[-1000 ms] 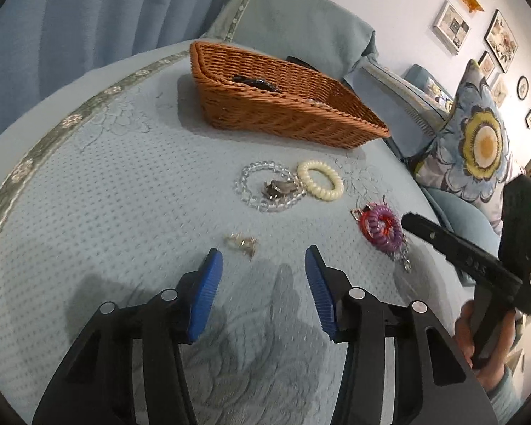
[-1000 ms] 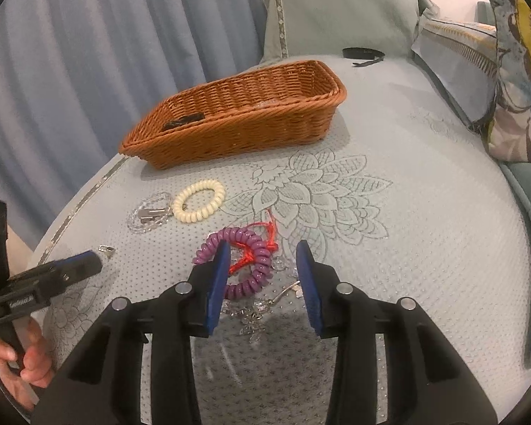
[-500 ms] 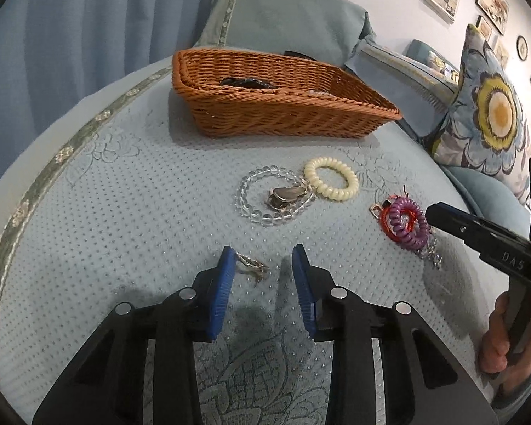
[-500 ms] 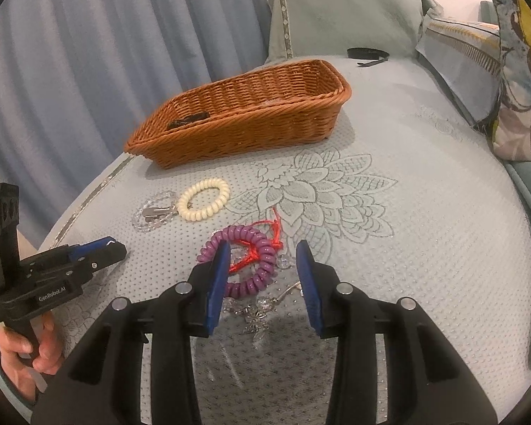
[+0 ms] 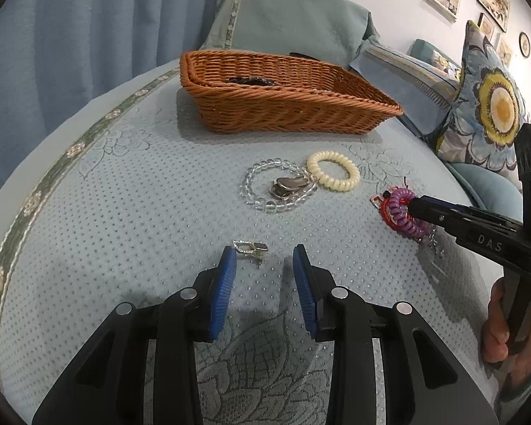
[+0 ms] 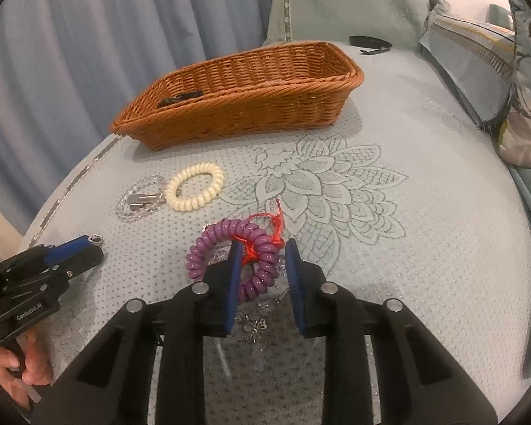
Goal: Organize jewelry
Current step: 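Grasp the small silver charm with the left tool while the right tool grasps the purple coil hair tie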
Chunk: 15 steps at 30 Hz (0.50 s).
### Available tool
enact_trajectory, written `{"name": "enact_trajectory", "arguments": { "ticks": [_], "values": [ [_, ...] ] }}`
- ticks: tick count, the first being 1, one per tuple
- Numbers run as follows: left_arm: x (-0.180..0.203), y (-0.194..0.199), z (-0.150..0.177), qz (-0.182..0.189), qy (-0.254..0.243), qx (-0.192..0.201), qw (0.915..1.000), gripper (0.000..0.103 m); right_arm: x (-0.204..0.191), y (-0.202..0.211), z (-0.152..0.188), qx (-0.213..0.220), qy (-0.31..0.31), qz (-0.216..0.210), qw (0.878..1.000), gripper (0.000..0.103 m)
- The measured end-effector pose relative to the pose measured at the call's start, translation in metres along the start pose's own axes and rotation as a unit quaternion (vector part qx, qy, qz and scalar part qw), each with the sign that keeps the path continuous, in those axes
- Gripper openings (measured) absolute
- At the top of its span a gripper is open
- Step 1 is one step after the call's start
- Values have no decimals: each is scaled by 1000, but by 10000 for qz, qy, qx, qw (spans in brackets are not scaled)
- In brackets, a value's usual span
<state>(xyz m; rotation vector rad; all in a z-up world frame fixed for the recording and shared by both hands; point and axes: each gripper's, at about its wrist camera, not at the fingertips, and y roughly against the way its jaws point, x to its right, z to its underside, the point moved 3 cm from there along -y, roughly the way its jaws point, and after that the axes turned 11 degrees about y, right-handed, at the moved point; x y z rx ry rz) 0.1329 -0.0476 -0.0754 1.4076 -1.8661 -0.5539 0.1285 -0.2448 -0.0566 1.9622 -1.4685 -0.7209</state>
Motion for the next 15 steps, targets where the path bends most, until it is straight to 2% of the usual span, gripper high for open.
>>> {"name": "enact_trajectory", "arguments": {
  "ticks": [1, 2, 4, 7, 15],
  "values": [
    [0, -1, -1, -57, -5, 16, 10000, 24, -1, 0, 0, 7, 21, -17, 10000, 11],
    [0, -1, -1, -103, 13, 29, 9999, 17, -2, 0, 0, 31, 55, -45, 10000, 11],
    [-4, -2, -2, -80, 112, 27, 9999, 8, -6, 3, 1, 83, 126, -38, 9999, 9],
    [-9, -3, -5, 56, 241, -19, 9997, 8, -11, 7, 2, 201, 232, -26, 9995, 9],
    [-6, -7, -7, -8, 222, -45, 9997, 10, -8, 19, 3, 454, 195, -52, 9988, 9]
  ]
}}
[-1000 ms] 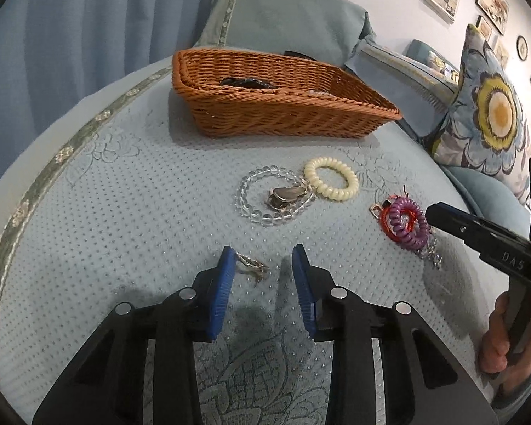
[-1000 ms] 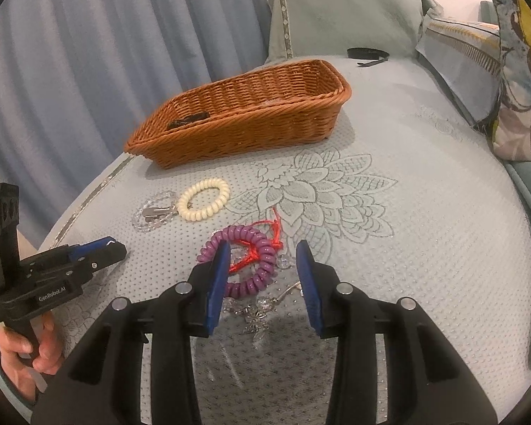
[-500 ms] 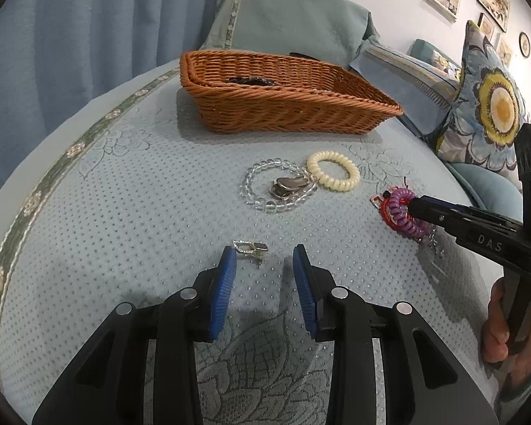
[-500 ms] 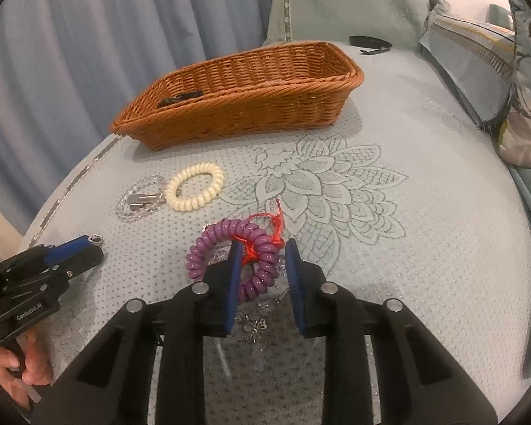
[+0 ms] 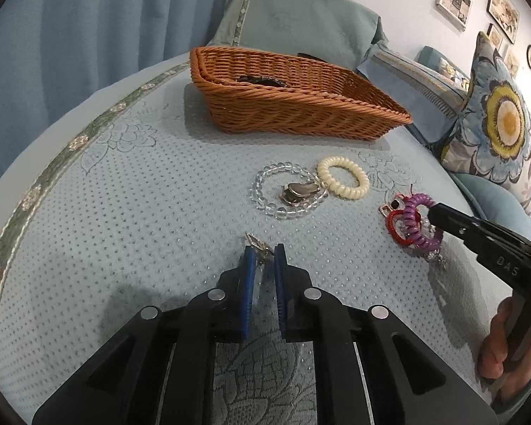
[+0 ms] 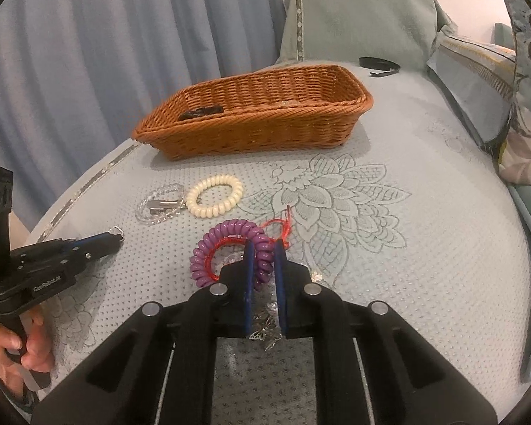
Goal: Organize jewelry
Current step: 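Grasp the small silver charm with the left tool while the right tool grasps the purple coil hair tie, then carry charm and purple hair tie to the basket and release both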
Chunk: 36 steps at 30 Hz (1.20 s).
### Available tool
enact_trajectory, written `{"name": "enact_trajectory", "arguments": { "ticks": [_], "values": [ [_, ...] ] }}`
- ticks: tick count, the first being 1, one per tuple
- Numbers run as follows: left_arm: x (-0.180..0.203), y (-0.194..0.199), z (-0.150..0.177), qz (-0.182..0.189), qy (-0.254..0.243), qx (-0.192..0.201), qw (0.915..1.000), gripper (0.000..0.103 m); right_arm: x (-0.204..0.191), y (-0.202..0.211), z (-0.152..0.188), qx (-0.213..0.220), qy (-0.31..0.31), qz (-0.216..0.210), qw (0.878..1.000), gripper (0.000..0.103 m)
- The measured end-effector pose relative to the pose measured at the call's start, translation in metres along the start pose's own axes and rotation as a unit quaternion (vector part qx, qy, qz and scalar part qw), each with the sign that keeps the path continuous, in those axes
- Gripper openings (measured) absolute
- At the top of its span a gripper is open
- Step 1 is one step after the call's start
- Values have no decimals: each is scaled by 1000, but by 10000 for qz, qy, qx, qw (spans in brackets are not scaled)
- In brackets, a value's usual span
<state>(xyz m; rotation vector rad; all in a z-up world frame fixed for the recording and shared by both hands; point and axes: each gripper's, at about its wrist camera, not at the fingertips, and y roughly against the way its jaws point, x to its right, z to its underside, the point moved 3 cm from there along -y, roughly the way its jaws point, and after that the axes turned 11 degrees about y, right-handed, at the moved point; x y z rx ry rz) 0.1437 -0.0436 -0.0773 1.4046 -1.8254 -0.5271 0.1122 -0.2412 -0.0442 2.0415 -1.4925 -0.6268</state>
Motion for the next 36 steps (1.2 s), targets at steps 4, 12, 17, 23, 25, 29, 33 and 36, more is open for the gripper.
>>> {"name": "enact_trajectory", "arguments": {
  "ticks": [4, 12, 17, 23, 25, 29, 33, 36],
  "values": [
    [2, -2, -1, -70, -47, -1, 10000, 12, 1, 4, 0, 102, -6, -32, 9999, 9],
    [2, -2, -2, -133, -58, 7, 9999, 12, 1, 7, -1, 167, -15, -61, 9998, 9],
    [3, 0, -2, -133, -82, 7, 9999, 19, 4, 8, -1, 188, -89, -119, 9997, 9],
    [9, -3, -3, -329, -234, 75, 9992, 30, 4, 9, -1, 201, -103, -166, 9996, 9],
    [10, -5, -4, -409, -288, 89, 9987, 28, 4, 9, -1, 207, -100, -172, 9996, 9],
    [9, -7, -7, -554, -256, 110, 9981, 10, 4, 10, 0, 239, -102, -176, 9995, 9],
    [11, -1, -6, -363, -314, 203, 9986, 10, 4, 19, -1, 447, -100, -250, 9986, 9],
    [17, 11, -4, -198, -418, 420, 9980, 10, 4, 26, -2, 576, -120, -277, 9979, 9]
  ]
}}
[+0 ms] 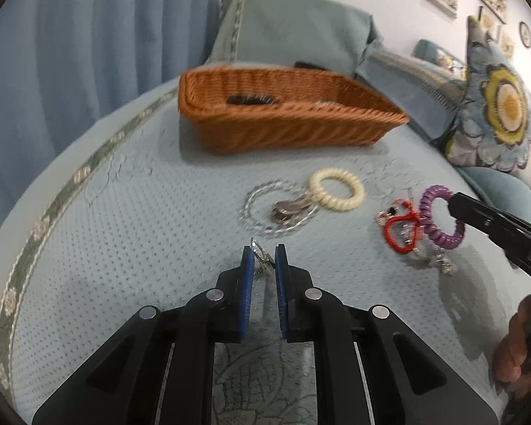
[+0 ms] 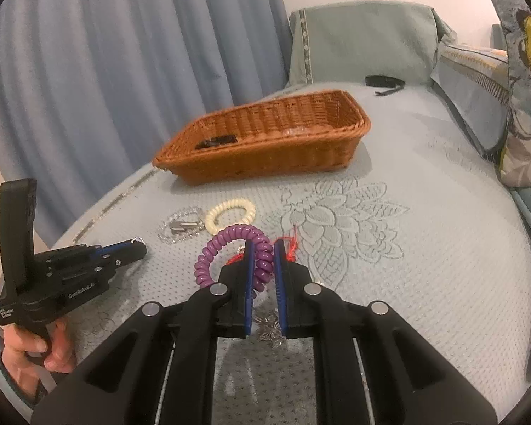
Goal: Organize jewelry
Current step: 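Carry charm and purple hair tie to the basket and release both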
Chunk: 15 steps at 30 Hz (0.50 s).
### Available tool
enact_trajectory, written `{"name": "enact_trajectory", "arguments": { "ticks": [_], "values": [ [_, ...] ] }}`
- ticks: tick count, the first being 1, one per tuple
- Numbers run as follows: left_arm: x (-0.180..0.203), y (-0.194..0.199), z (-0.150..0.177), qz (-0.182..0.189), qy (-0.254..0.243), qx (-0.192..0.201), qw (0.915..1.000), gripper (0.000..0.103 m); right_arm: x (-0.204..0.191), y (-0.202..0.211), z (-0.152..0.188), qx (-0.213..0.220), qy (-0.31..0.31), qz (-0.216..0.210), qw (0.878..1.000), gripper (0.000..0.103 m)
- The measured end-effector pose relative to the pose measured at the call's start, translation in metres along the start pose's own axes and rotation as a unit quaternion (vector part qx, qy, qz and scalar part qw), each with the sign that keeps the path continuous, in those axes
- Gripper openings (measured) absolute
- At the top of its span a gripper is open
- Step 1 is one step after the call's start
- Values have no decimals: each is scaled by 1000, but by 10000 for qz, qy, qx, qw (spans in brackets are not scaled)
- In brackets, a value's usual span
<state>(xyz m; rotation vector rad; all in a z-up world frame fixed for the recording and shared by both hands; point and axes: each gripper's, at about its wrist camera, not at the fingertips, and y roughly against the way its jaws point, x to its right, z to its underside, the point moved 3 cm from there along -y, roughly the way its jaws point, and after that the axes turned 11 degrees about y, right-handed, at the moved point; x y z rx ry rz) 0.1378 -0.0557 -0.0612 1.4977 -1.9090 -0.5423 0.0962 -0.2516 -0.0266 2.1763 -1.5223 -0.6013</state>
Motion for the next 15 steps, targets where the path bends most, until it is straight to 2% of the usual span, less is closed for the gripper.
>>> {"name": "enact_trajectory", "arguments": {
  "ticks": [8, 15],
  "values": [
    [14, 37, -23, 484, 12, 512, 9975, 10, 5, 16, -21, 309, -228, -96, 9992, 9],
    [27, 49, -71, 756, -70, 876, 9933, 10, 9, 17, -73, 574, -88, 76, 9983, 9]
  ]
}}
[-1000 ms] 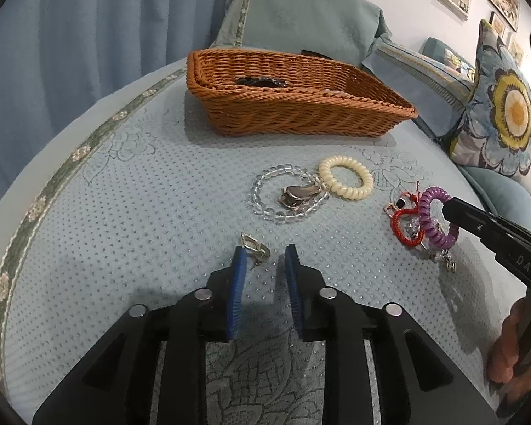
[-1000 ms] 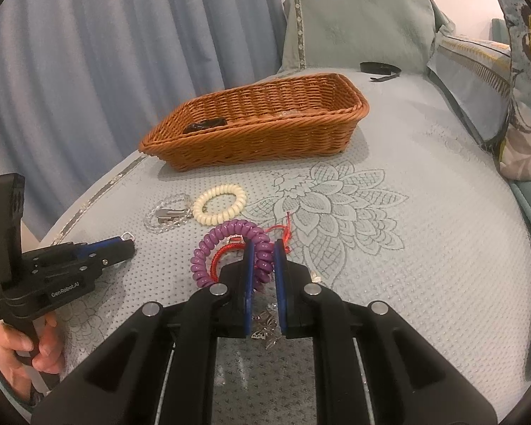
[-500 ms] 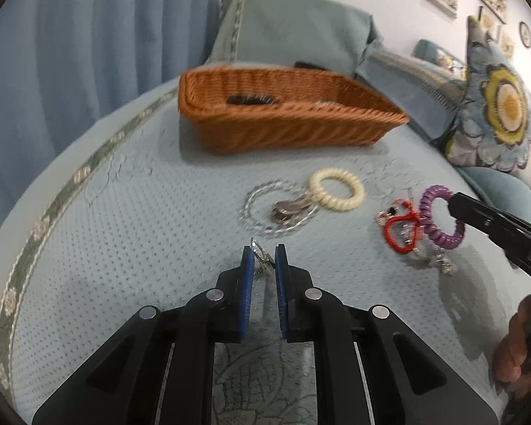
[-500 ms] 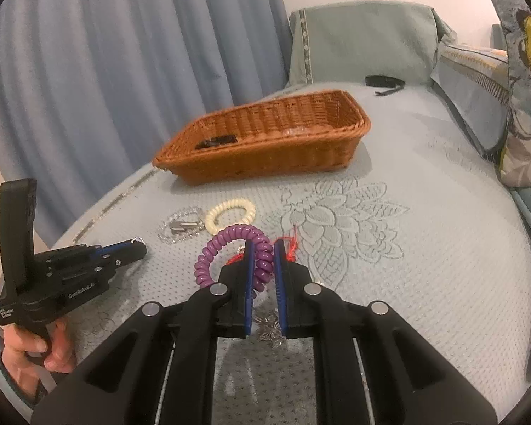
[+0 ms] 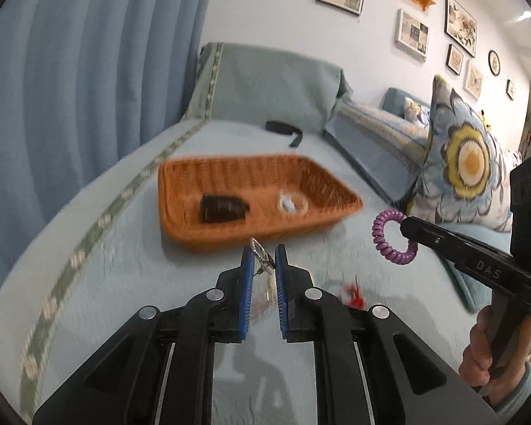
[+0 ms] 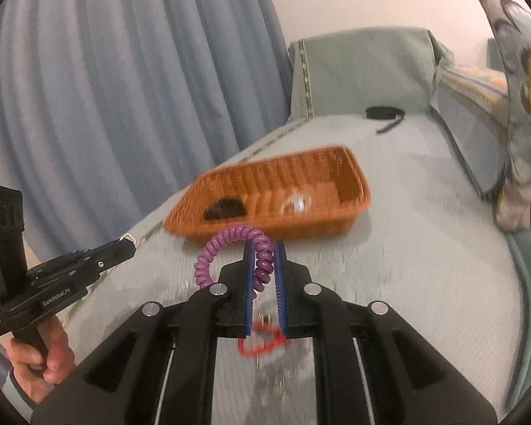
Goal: Organize jewelry
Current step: 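Carry charm and purple hair tie to the basket and release both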
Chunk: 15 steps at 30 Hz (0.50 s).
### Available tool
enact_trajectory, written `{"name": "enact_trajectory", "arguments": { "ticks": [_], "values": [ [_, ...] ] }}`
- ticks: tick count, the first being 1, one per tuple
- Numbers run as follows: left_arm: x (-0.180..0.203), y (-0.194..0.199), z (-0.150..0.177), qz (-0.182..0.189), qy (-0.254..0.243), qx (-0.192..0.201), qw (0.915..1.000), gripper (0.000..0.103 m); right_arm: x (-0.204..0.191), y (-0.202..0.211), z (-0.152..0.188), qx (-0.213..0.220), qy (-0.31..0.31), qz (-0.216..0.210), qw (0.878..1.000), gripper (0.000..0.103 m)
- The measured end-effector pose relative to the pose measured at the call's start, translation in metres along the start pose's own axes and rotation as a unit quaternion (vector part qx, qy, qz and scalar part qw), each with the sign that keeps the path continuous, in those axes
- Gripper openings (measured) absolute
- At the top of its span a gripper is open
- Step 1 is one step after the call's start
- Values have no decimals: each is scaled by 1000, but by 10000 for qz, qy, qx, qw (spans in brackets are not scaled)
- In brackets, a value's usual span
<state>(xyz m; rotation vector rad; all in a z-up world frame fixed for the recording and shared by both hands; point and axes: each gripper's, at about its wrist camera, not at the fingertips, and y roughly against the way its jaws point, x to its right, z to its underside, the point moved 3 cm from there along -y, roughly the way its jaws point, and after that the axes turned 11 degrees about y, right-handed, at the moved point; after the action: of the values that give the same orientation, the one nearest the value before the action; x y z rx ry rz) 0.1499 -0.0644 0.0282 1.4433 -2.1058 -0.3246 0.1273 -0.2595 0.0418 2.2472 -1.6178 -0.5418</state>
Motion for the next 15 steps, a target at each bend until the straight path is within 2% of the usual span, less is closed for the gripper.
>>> {"name": "enact_trajectory", "arguments": {
  "ticks": [4, 8, 12, 15],
  "values": [
    [-1, -23, -33, 127, -12, 59, 9999, 10, 6, -26, -36, -10, 109, 158, 9998, 9],
    [-6, -53, -54, 295, 101, -32, 9995, 10, 18, -74, -61, -274, 49, 368, 9989, 9],
    [-4, -94, -61, 376, 123, -310, 9987, 10, 35, -135, -66, -895, -160, 506, 9946, 9],
    [-1, -117, -58, 431, 106, -541, 9975, 10, 45, -165, -60, -1304, -326, 566, 9893, 9]
  ]
}}
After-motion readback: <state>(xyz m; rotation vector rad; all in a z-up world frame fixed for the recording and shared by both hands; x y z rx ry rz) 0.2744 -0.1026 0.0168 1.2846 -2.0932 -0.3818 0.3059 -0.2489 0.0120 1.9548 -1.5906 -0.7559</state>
